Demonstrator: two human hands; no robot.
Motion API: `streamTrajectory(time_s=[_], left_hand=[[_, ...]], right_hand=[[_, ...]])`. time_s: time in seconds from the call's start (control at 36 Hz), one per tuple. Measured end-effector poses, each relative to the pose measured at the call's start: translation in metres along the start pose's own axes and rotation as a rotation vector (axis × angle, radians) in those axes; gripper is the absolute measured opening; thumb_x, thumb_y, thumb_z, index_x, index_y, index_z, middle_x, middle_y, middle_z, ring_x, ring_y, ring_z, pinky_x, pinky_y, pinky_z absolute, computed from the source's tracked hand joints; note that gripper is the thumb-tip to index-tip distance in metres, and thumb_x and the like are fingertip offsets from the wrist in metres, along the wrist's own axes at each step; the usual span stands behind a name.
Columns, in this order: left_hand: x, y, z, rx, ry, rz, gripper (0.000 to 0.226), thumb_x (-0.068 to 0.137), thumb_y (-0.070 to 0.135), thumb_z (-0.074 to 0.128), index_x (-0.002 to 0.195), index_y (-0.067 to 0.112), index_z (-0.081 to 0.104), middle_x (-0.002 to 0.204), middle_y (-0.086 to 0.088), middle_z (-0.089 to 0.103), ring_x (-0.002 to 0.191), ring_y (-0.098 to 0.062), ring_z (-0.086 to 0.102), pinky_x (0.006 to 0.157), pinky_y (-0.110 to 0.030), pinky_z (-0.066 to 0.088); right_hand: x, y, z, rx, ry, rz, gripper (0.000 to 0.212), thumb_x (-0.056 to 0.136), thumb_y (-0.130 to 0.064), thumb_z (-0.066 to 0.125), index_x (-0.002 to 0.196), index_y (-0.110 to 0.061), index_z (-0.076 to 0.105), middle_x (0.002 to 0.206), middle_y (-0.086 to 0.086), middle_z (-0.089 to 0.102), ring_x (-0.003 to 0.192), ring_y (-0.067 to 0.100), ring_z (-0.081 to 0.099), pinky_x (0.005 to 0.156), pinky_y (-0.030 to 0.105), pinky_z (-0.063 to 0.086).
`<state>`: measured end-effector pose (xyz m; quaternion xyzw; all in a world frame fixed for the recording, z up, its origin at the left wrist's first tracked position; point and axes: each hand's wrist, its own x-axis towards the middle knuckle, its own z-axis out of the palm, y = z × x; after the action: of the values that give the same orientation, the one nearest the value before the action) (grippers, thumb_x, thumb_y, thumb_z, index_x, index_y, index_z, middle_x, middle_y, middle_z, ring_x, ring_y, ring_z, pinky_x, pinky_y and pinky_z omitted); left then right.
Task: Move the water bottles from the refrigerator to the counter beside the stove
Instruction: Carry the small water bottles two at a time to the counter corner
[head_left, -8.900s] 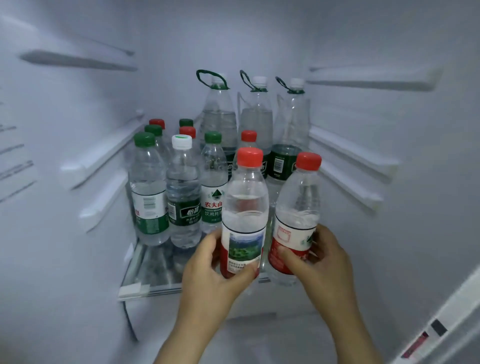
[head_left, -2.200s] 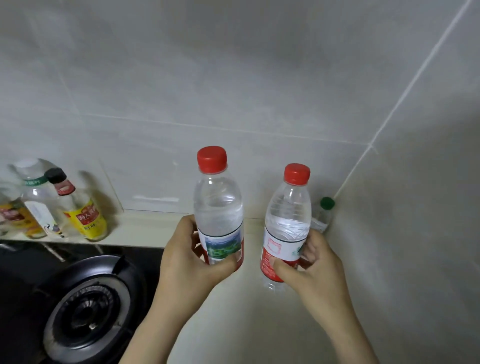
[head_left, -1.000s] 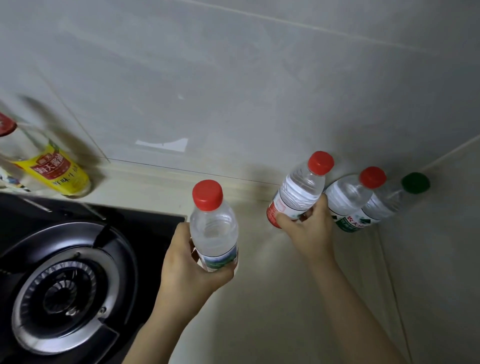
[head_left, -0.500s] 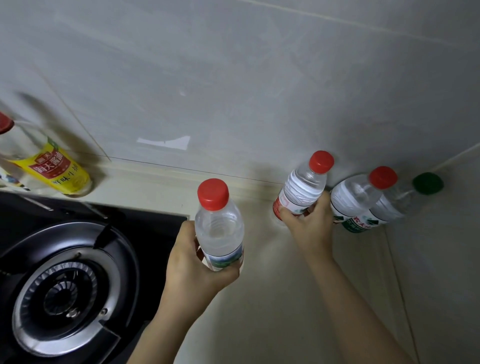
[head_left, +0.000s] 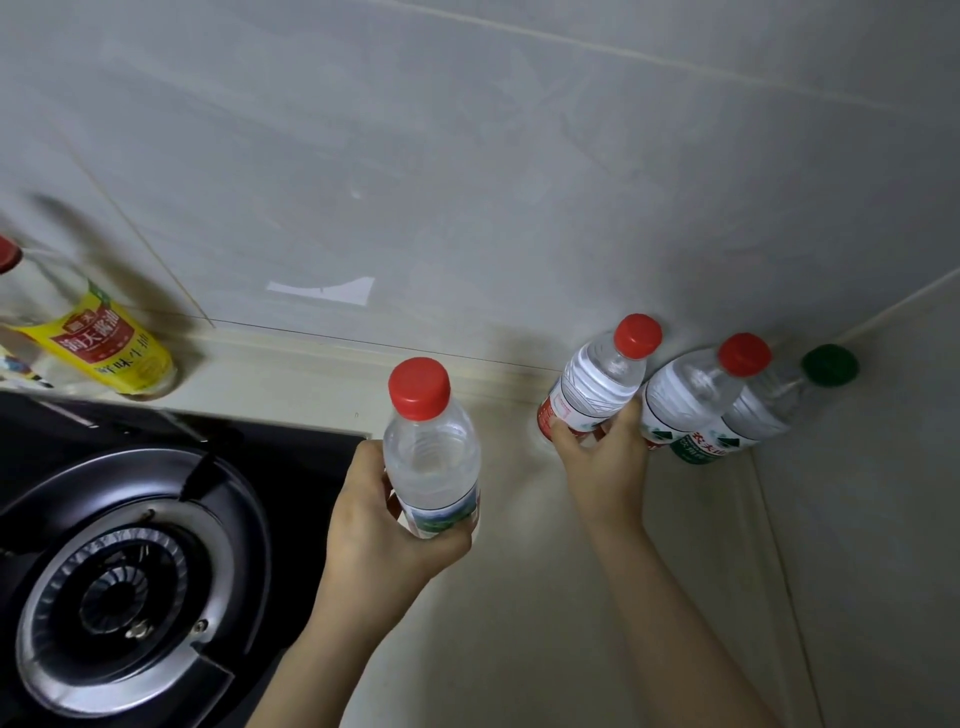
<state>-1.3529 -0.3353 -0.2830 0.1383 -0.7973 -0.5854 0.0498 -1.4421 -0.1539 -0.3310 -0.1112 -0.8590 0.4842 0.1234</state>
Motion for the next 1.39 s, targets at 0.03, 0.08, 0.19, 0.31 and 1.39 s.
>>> streamTrajectory(time_s=[0.03,0.08,0.19,0.31,1.39], left_hand=[[0.000,0.000,0.000,0.001,-0.001,0.002,0.062,0.053,0.013,0.091,0.094,0.034,0.050,0.096,0.025,0.059,0.087,0.003,0.060,0.065,-0.009,0.048],[0.000,0.001,0.000,-0.002,-0.004,0.002,0.061,0.054,0.013,0.091,0.093,0.034,0.049,0.096,0.024,0.059,0.086,0.003,0.060,0.064,-0.009,0.048],[0.002,0.001,-0.001,0.006,-0.017,0.011,0.060,0.055,0.012,0.089,0.092,0.037,0.048,0.095,0.024,0.060,0.086,0.002,0.060,0.066,-0.009,0.049],[0.005,-0.002,-0.001,0.030,-0.034,0.018,0.060,0.055,0.013,0.089,0.093,0.036,0.048,0.095,0.022,0.059,0.087,-0.002,0.061,0.069,-0.014,0.052],[0.081,0.006,0.065,0.074,-0.100,0.100,0.058,0.060,0.017,0.088,0.099,0.019,0.046,0.088,0.014,0.055,0.076,0.014,0.053,0.057,-0.003,0.042]], right_hand=[[0.000,0.001,-0.001,-0.005,-0.004,0.004,0.052,0.075,-0.019,0.077,0.118,-0.019,0.048,0.105,0.000,0.066,0.095,0.014,0.065,0.086,0.038,0.054],[-0.001,0.002,-0.002,-0.002,-0.019,0.024,0.049,0.076,-0.017,0.077,0.118,-0.014,0.052,0.103,-0.004,0.067,0.091,0.001,0.064,0.084,0.029,0.053],[-0.007,0.004,-0.007,-0.049,-0.037,0.063,0.050,0.077,-0.013,0.076,0.122,-0.014,0.055,0.102,-0.012,0.063,0.090,-0.004,0.060,0.085,0.029,0.051],[-0.017,0.007,-0.018,-0.204,-0.130,0.066,0.057,0.076,-0.015,0.076,0.128,-0.009,0.053,0.121,0.003,0.063,0.113,0.021,0.058,0.090,0.027,0.042],[-0.076,0.025,-0.094,-0.465,-0.423,0.064,0.042,0.084,-0.023,0.070,0.124,-0.016,0.060,0.122,-0.005,0.062,0.113,0.009,0.056,0.089,0.007,0.029]])
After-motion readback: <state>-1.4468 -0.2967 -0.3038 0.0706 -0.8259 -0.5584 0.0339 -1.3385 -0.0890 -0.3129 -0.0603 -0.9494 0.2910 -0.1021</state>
